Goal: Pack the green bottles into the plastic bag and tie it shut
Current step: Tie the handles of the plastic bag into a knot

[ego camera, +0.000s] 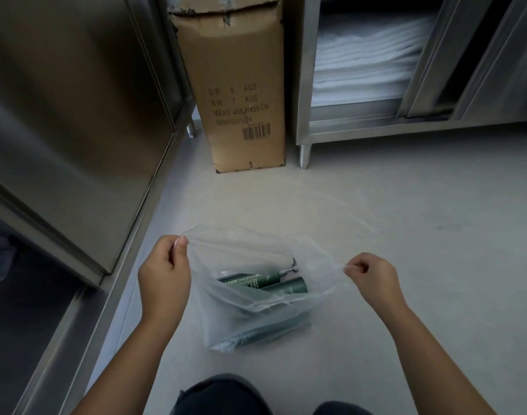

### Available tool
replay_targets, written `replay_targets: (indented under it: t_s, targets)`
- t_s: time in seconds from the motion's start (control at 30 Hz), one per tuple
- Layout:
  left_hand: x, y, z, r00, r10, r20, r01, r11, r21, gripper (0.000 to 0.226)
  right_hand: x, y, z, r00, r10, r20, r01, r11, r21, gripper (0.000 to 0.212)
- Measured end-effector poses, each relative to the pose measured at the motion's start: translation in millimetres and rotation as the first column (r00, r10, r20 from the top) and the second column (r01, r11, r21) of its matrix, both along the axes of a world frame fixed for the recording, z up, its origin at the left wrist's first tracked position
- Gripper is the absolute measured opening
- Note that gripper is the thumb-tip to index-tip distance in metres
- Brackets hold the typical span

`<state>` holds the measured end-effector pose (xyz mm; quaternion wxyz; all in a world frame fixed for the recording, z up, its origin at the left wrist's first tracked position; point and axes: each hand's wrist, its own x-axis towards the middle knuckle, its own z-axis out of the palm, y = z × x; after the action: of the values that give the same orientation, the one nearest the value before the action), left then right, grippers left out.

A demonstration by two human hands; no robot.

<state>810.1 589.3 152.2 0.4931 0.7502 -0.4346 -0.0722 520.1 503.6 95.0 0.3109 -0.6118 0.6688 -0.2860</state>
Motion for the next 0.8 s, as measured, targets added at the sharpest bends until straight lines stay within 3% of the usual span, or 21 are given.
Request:
replay_targets:
  t_s: [0.1, 0.17, 0.23, 0.3, 0.37, 0.5, 0.6, 0.8]
  targets:
    - [2.5, 0.9, 0.4, 0.999, -0.031, 0.011, 0.032, 0.999, -0.013, 0.017, 7.7, 4.7, -0.3, 0.997, 0.019, 0.071, -0.014, 0.998, -0.061, 0.022]
    - [3.9, 0.1, 0.1, 0.998, -0.068, 0.012, 0.069, 0.997, -0.032, 0.014, 19.8, 8.9, -0.6, 0.975, 0.06, 0.212, -0.042, 0.995, -0.086, 0.02]
    - [3.0, -3.2, -0.9, 0.992, -0.124, -0.022, 0.123, 0.991, -0.051, 0.015, 34.9, 13.9, 1.2, 0.903, 0.092, 0.419, -0.065, 0.995, -0.079, 0.017]
    - [-1.7, -7.8, -1.9, 0.961, -0.221, -0.166, 0.208, 0.974, -0.092, 0.02, 50.5, 17.3, 1.8, 0.816, 0.129, 0.564, -0.094, 0.991, -0.09, 0.019]
    - [-9.2, -12.1, -3.1, 0.888, -0.344, -0.306, 0.314, 0.938, -0.145, 0.024, 63.6, 18.8, -0.7, 0.758, 0.191, 0.624, -0.143, 0.982, -0.127, 0.021]
    - [-20.4, -22.0, -9.5, 0.769, -0.499, -0.399, 0.465, 0.866, -0.186, 0.031, 75.1, 14.9, -13.1, 0.624, 0.223, 0.749, -0.18, 0.974, -0.14, 0.019]
    - [-25.0, -29.9, -15.6, 0.719, -0.526, -0.455, 0.513, 0.843, -0.163, 0.031, 75.5, 8.1, -17.8, 0.551, 0.221, 0.804, -0.188, 0.972, -0.138, 0.019]
    - [-35.7, -42.4, -40.2, 0.671, -0.495, -0.552, 0.55, 0.832, -0.077, 0.033, 85.4, 3.5, -27.0, 0.528, 0.201, 0.825, -0.219, 0.971, -0.096, 0.022]
